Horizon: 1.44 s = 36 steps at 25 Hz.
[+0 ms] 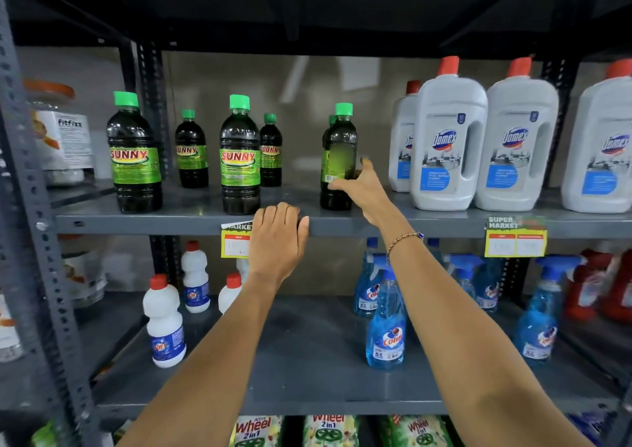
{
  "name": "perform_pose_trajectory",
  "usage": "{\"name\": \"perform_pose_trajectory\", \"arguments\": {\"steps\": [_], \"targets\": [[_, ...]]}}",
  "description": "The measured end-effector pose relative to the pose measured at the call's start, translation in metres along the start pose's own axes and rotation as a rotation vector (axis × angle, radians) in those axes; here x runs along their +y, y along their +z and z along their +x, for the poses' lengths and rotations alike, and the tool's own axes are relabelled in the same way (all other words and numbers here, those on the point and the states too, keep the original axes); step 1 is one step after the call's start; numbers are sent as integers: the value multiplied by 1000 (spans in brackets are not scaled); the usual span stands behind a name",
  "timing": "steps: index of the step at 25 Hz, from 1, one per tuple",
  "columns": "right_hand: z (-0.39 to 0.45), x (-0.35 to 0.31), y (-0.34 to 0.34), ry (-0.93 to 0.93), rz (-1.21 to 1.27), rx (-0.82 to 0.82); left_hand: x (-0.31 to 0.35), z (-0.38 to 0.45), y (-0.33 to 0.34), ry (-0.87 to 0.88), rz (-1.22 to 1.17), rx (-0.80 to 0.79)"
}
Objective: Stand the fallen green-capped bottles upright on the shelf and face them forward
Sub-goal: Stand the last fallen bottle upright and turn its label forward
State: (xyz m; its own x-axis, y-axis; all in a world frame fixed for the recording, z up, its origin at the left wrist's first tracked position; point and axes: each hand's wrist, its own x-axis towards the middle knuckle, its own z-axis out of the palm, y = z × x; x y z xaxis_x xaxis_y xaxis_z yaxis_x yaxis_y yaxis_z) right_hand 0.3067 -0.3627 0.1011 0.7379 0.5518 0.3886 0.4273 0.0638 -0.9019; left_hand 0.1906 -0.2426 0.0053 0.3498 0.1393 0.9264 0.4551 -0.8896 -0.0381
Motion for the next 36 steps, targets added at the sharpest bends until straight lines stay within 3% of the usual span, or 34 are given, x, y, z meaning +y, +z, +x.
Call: {"name": "perform_pose_trajectory", "arguments": {"steps": [2, 6, 18, 25, 36], "targets": [[4, 4, 0, 49, -21, 0, 0, 0, 0, 4, -16, 12], [2, 9, 5, -27, -211, 154, 3, 0, -1, -1, -12, 31], [6, 11, 1, 29, -135, 85, 0, -4, -6, 36, -71, -32], [8, 13, 3, 21, -281, 96, 1, -5, -5, 24, -62, -23], [3, 11, 9, -50, -433, 242, -1, -6, -3, 31, -52, 21]]}}
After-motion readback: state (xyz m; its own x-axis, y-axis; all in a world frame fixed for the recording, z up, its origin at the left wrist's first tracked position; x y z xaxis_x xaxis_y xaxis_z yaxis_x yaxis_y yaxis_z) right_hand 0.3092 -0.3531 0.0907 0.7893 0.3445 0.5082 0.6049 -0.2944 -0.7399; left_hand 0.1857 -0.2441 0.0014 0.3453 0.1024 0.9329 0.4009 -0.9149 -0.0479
